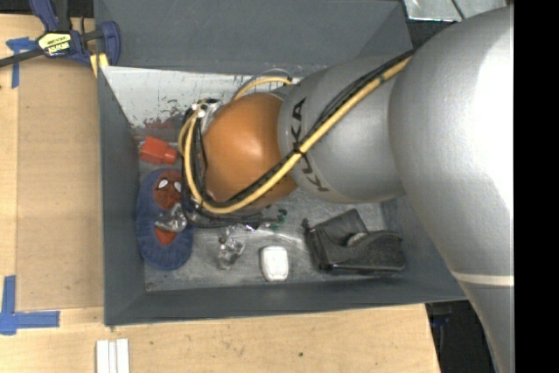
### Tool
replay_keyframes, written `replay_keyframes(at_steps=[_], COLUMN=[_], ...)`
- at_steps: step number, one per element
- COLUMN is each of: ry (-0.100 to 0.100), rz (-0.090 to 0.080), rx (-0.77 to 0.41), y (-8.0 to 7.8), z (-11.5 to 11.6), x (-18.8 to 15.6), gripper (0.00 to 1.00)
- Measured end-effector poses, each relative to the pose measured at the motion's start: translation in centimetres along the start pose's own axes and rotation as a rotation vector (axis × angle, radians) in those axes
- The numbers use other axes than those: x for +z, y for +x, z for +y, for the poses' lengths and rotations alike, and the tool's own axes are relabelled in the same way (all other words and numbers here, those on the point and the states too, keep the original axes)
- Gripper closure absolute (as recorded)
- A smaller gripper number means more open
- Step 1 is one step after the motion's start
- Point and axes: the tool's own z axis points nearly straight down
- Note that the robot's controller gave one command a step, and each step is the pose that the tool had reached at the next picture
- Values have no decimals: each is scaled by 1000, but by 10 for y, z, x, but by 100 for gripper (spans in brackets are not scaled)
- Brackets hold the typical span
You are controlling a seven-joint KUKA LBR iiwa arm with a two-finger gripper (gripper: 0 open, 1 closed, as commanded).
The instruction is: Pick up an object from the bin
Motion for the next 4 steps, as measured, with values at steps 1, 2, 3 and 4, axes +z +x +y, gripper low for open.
replay_keyframes(at_steps=[1,2,3,4], ry=[-1,-20,-20,-30], rz=[-27,12,11,15], rx=[-7,5,-52,-396], y=[-10,-14,-18,-2], z=[4,4,2,-8], x=[-5,-111,-175,-168], gripper=[100,100,100,100])
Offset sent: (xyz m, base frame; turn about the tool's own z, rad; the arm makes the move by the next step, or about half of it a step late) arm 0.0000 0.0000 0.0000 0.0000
